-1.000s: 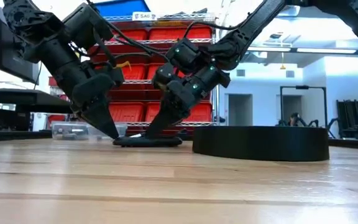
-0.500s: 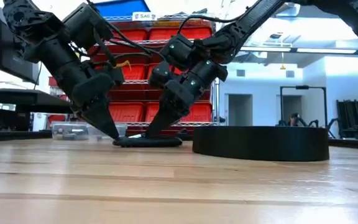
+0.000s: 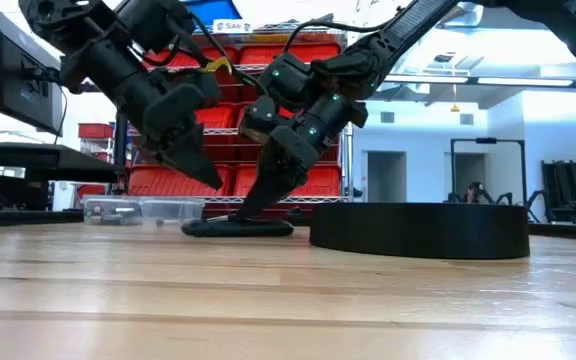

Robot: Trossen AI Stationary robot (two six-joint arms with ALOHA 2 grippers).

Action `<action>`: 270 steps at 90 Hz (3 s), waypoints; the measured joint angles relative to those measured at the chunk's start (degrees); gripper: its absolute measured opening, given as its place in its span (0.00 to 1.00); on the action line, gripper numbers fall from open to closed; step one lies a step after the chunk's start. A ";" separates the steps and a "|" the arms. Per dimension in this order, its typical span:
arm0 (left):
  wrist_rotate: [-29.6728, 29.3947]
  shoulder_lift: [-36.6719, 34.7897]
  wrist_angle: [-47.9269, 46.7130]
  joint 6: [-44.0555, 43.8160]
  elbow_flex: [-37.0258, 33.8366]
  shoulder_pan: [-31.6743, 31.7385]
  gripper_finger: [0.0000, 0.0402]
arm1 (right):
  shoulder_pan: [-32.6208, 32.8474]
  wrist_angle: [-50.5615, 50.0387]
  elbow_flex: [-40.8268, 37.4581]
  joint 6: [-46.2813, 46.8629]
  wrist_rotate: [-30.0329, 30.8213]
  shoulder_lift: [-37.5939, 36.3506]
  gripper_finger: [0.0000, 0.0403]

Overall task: Insert battery
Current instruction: Insert the silver battery into the remote

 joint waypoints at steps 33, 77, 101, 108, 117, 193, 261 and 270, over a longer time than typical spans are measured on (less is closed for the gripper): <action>2.58 1.36 -1.15 -1.54 -0.05 2.03 0.01 | 0.02 1.68 -0.28 -0.82 2.05 0.39 0.00; 2.52 1.27 -1.09 -1.47 -0.05 2.03 0.01 | -0.22 3.81 -0.24 -0.38 2.46 -2.02 0.00; 2.48 0.71 -0.91 -2.99 1.59 2.03 0.01 | -4.76 4.22 -0.13 0.08 -6.79 -7.69 0.00; 2.48 0.71 -1.12 -2.11 2.46 2.18 0.01 | -7.70 4.76 -0.04 0.11 -13.59 -7.85 0.00; 2.48 0.69 -1.29 -2.07 3.25 2.75 0.01 | -10.43 6.82 -1.73 -0.20 -18.95 -7.82 0.00; 2.46 0.73 -4.93 -5.37 1.67 5.04 0.01 | -9.47 36.76 -12.33 4.04 -19.24 -0.73 0.00; 2.46 5.71 -0.67 -3.72 0.32 3.69 0.01 | -6.60 36.88 -12.20 5.76 -11.54 0.90 0.00; 2.46 6.13 0.45 -3.65 0.32 3.22 0.01 | -6.32 36.99 -12.20 4.76 -11.48 0.90 0.00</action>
